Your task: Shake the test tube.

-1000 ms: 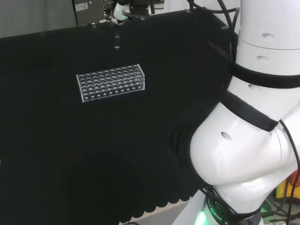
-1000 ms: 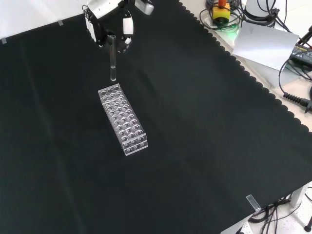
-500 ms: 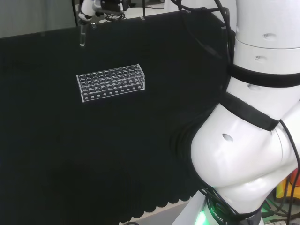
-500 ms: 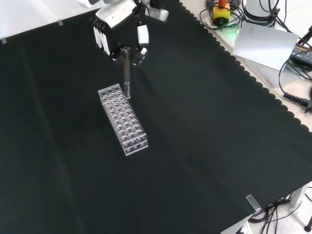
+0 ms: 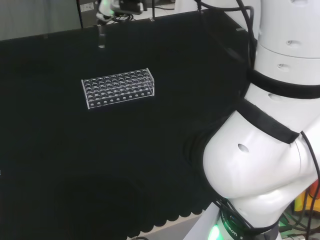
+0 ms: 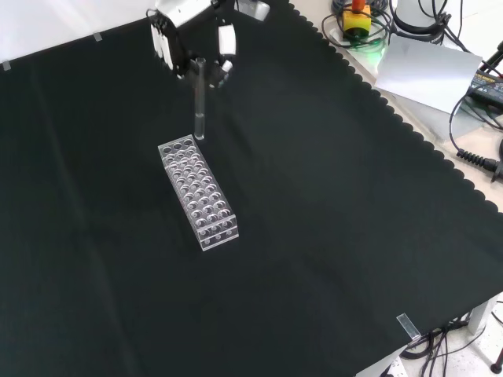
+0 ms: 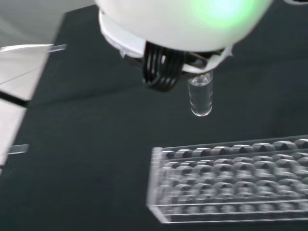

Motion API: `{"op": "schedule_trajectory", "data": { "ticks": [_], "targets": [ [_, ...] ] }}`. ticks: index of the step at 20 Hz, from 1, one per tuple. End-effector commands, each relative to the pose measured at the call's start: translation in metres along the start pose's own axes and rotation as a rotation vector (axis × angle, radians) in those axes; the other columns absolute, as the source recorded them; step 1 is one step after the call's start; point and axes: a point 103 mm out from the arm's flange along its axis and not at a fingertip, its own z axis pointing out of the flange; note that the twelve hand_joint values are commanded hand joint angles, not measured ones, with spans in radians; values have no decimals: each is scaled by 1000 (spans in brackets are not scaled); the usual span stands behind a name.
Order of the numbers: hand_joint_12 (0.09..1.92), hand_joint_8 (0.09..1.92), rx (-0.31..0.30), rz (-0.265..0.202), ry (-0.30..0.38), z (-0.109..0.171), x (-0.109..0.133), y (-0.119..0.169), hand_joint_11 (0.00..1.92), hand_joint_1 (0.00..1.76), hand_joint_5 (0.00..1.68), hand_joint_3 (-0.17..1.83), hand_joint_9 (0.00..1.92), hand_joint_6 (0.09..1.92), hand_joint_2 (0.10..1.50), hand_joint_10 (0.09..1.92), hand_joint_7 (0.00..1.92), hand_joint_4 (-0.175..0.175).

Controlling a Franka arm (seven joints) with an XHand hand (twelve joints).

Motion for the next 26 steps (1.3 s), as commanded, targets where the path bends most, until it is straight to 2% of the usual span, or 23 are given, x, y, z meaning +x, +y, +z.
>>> {"op": "schedule_trajectory", "data": {
  "ticks": [1,4,8,11,13,16,18,26],
  "targets": [
    [1007,604,-42,270,-58,-22,-130,-29,1145,1332,1341,849,1573,593,520,686,1394,-175],
    [1007,604,-51,364,-76,-30,-173,-46,1145,1332,1340,849,1574,594,520,686,1393,-175],
    [1007,605,-70,456,-107,-43,-212,-63,1144,1332,1340,849,1574,594,520,687,1393,-175],
    [1007,605,-76,488,-120,-50,-226,-68,1145,1332,1340,849,1574,595,520,687,1393,-175],
    [1007,605,-79,485,-119,-52,-226,-68,1145,1332,1340,849,1574,595,520,688,1393,-175],
    [1007,606,-76,451,-110,-50,-213,-62,1144,1332,1340,849,1574,595,520,688,1393,-175],
    [1007,606,-68,413,-108,-46,-195,-53,1144,1332,1340,849,1574,595,520,688,1393,-175],
    [1008,606,-21,197,-91,-17,-92,-13,1144,1332,1339,849,1574,596,520,689,1392,-175]
  ]
}}
